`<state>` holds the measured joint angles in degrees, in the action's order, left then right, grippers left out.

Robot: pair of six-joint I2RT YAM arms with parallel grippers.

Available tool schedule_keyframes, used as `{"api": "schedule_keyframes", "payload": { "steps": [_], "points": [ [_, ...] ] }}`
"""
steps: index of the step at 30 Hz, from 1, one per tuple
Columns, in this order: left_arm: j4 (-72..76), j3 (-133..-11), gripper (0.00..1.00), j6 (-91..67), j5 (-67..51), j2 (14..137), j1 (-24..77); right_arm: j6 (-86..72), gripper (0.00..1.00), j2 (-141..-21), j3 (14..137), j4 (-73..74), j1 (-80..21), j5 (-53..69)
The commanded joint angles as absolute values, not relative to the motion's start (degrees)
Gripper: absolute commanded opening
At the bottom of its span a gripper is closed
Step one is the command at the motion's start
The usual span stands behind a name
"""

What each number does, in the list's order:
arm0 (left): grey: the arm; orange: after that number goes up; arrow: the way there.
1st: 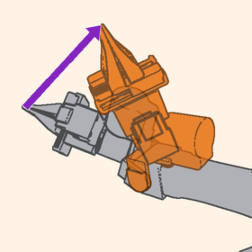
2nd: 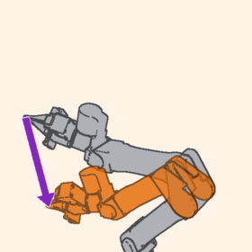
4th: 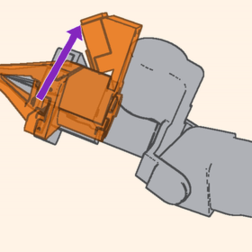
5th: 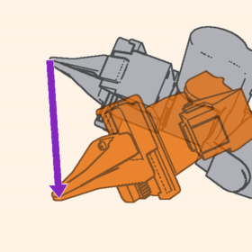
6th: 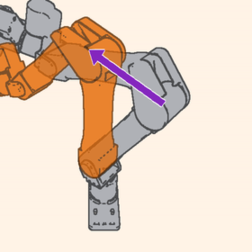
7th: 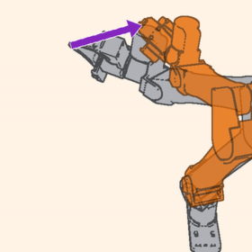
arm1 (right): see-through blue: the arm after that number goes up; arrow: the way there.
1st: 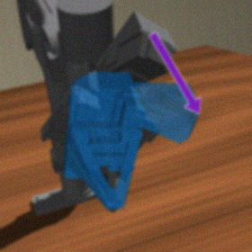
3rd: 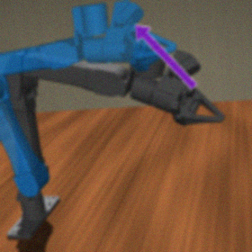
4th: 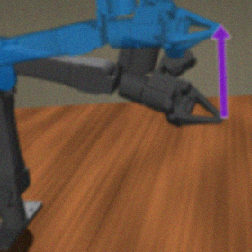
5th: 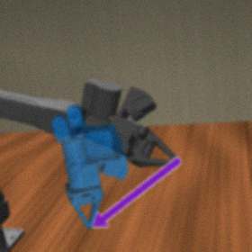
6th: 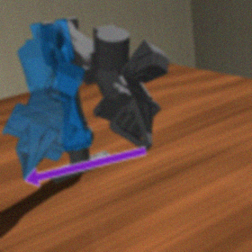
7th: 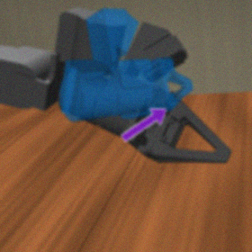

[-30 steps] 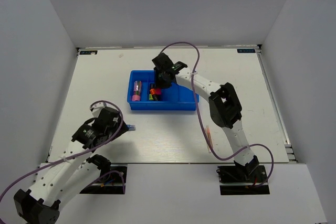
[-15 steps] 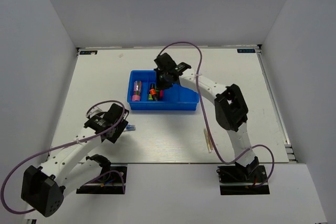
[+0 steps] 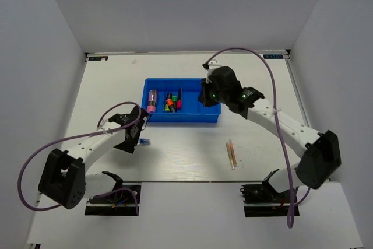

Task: Sort the stationery into containers
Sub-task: Grab a piece of stationery with the left arm

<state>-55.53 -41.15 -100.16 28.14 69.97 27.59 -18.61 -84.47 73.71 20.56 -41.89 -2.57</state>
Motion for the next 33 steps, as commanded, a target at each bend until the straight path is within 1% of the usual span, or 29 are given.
{"api": "schedule_keyframes", "payload": {
  "steps": [1, 3, 5, 6, 9, 10, 13, 14, 16, 17, 18, 19, 20, 22, 23, 24, 25, 26, 27, 28, 29, 30, 31, 32, 33],
  "points": [
    [-56.5, -43.6, 0.71, -105.0, 29.6, 73.0, 25.5, -14.3, 0.0, -79.3, 68.7, 17.1, -40.6, -1.8],
    [-57.6, -44.7, 0.71, -105.6, 28.7, 75.9, 24.2, -14.2, 0.0, -75.9, 66.1, 18.3, -39.2, -1.1],
    [-57.7, -44.4, 0.69, -106.0, 28.6, 77.4, 23.9, -14.1, 0.0, -74.5, 64.4, 18.9, -38.8, -0.9],
    [-56.0, -44.1, 0.69, -106.1, 28.2, 78.2, 23.6, -13.4, 0.0, -72.5, 63.3, 19.2, -38.1, -0.6],
    [-53.4, -42.9, 0.65, -105.6, 27.0, 80.6, 20.9, -12.2, 0.04, -70.1, 61.3, 19.4, -37.1, -0.6],
    [-53.3, -43.0, 0.63, -105.3, 26.6, 81.1, 20.5, -11.9, 0.05, -69.6, 60.7, 19.9, -36.7, -0.5],
    [-53.3, -43.3, 0.53, -104.5, 25.6, 83.9, 19.2, -10.5, 0.1, -66.8, 59.1, 21.4, -35.6, 1.4],
    [-53.3, -43.4, 0.4, -104.5, 25.1, 85.2, 18.9, -9.4, 0.11, -66.1, 58.8, 22.1, -35.4, 1.6],
    [-52.8, -43.1, 0.27, -104.2, 24.5, 85.6, 18.5, -8.9, 0.11, -65.1, 57.9, 23.0, -34.8, 1.3],
    [-52.6, -42.8, 0.2, -103.9, 23.9, 85.7, 18.5, -8.7, 0.12, -64.9, 57.7, 23.2, -34.7, 1.2],
    [-52.3, -42.1, 0.09, -103.4, 23.7, 85.4, 18.5, -8.2, 0.12, -64.6, 57.4, 23.6, -34.5, 1.2],
    [-52.0, -42.0, 0.03, -102.9, 23.4, 85.0, 18.5, -8.1, 0.12, -63.6, 56.5, 23.6, -34.0, 1.2],
    [-52.1, -41.8, 0.0, -101.0, 23.3, 84.6, 18.5, -8.0, 0.15, -63.3, 56.2, 23.8, -33.8, 1.3],
    [-52.3, -42.1, 0.0, -98.6, 23.6, 81.9, 18.5, -6.9, 0.31, -62.5, 54.9, 24.2, -33.1, 1.7],
    [-53.3, -42.8, 0.0, -93.7, 24.3, 80.9, 18.6, -6.5, 0.45, -62.0, 54.8, 24.3, -33.0, 1.7],
    [-53.9, -43.3, 0.0, -91.1, 24.5, 78.4, 18.7, -4.0, 0.76, -61.6, 54.5, 24.8, -33.0, 1.9],
    [-54.5, -45.5, 0.0, -85.7, 25.4, 75.7, 19.2, -2.4, 0.83, -61.4, 54.1, 25.7, -32.8, 4.1],
    [-54.8, -46.4, 0.0, -83.3, 26.0, 72.9, 19.6, 1.9, 0.84, -61.3, 53.7, 26.7, -32.5, 4.2],
    [-54.1, -47.6, 0.0, -73.1, 27.3, 71.4, 21.0, 2.9, 0.65, -61.3, 53.0, 27.2, -32.6, 4.6],
    [-53.4, -50.7, 0.0, -69.5, 27.9, 69.0, 21.9, 3.5, 0.3, -61.0, 52.0, 27.6, -32.3, 4.9],
    [-52.1, -51.9, 0.0, -66.6, 29.4, 67.1, 23.6, 5.3, 0.0, -61.1, 51.8, 27.9, -32.1, 4.7],
    [-51.2, -53.1, 0.0, -58.6, 29.4, 66.4, 25.2, 6.8, 0.0, -61.1, 51.5, 28.4, -31.9, 4.9],
    [-50.5, -56.3, 0.0, -56.2, 29.2, 65.5, 25.9, 7.7, 0.0, -61.2, 51.0, 29.5, -31.8, 6.7],
    [-46.2, -57.3, 0.0, -53.6, 25.4, 65.6, 27.1, 10.0, 0.0, -61.2, 50.6, 30.0, -31.6, 7.1],
    [-44.8, -59.0, 0.0, -45.9, 23.4, 65.8, 27.2, 11.0, 0.0, -61.3, 50.1, 30.6, -31.3, 7.3]
  ]
}}
